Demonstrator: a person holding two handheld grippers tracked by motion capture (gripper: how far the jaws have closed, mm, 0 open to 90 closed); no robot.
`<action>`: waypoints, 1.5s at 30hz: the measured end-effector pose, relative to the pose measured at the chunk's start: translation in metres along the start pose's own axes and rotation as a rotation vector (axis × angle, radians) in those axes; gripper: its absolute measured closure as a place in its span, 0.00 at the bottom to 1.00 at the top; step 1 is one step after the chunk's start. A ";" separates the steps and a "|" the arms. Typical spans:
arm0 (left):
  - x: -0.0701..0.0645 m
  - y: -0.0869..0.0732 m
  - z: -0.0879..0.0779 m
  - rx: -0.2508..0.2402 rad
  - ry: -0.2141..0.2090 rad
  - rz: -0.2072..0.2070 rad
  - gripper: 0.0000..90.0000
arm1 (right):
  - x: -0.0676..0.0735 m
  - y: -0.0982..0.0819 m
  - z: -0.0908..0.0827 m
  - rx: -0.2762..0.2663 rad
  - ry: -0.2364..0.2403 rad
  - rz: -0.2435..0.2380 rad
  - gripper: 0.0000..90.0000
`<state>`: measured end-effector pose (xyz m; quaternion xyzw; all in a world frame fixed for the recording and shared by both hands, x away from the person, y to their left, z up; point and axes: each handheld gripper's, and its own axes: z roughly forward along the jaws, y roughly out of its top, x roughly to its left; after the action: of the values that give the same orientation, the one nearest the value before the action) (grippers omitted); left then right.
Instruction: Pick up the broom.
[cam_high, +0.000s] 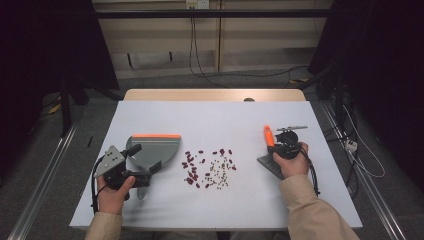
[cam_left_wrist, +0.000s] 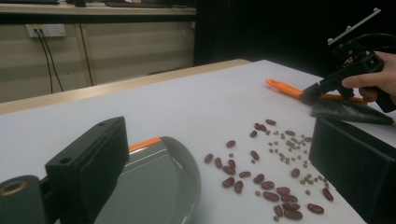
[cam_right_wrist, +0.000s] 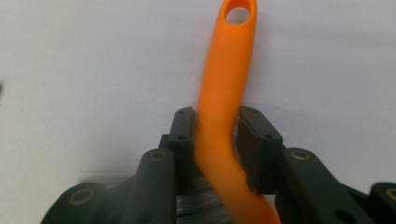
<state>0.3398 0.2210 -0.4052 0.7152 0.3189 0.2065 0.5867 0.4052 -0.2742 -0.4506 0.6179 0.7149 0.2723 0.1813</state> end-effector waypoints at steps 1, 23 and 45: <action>0.000 0.000 0.000 0.000 -0.001 0.001 0.05 | 0.000 0.000 0.000 -0.004 0.001 0.003 0.76; -0.008 0.010 0.009 -0.006 -0.013 0.009 0.05 | -0.001 0.003 -0.035 -0.213 0.172 0.039 0.79; -0.041 0.027 0.044 -0.002 -0.116 0.039 0.06 | 0.011 0.005 -0.075 -0.443 0.317 0.073 0.80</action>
<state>0.3461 0.1584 -0.3853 0.7314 0.2699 0.1765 0.6009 0.3625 -0.2752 -0.3873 0.5383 0.6345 0.5218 0.1882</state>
